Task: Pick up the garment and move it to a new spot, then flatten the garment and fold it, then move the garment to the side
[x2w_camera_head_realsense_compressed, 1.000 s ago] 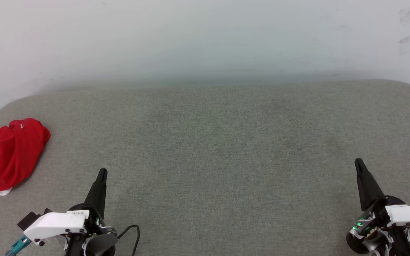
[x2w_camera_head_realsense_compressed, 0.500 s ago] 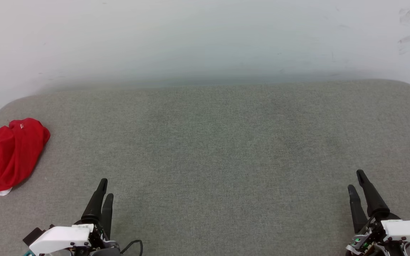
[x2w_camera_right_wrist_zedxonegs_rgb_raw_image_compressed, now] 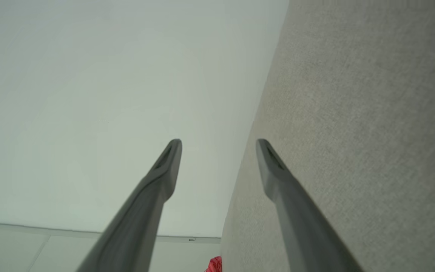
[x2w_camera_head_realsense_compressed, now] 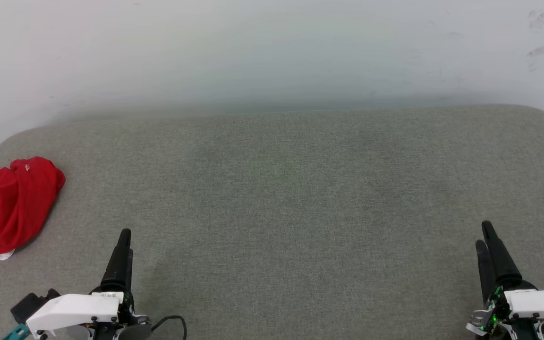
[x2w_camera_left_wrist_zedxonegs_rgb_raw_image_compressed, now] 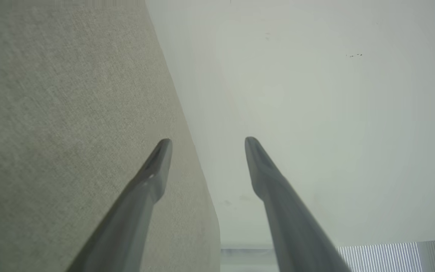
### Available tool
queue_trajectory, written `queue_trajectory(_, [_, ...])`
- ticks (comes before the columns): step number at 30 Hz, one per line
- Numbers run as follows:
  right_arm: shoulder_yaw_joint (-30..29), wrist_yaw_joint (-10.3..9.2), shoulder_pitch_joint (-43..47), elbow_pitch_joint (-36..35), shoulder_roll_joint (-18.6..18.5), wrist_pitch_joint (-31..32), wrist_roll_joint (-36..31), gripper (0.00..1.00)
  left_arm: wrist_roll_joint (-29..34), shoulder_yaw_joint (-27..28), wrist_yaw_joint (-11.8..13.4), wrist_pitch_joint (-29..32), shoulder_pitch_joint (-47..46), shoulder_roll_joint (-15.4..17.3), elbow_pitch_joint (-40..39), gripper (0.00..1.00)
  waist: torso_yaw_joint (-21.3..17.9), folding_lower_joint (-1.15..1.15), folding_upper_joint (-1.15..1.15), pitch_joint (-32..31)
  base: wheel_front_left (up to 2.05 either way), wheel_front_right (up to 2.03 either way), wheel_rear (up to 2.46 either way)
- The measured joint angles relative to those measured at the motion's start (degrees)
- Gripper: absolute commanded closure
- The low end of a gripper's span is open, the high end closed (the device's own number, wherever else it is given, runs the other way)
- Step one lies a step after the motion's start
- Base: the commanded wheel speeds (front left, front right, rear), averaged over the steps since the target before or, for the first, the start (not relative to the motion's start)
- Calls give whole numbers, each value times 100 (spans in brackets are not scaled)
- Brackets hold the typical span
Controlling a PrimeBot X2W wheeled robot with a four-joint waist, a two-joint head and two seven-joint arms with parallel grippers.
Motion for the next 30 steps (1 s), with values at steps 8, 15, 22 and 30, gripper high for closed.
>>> queue_trajectory(8, [20,0,53,-377,1,-190,-935,0,972,-32,365,-191,27,1,-396,0,-1,0,0,9,0,0,0])
queue_trajectory(15, [151,0,120,-715,2,-341,-1923,0,1838,-137,682,-341,133,2,-651,0,1,0,0,11,0,0,0])
queue_trajectory(22, [319,0,197,-969,2,-485,-2841,0,2622,-278,895,-480,216,3,-782,0,-1,0,0,7,0,0,0])
queue_trajectory(30, [422,1,287,-1089,2,-642,-3668,0,3524,-468,1055,-636,293,5,-870,0,-2,0,0,6,0,0,0])
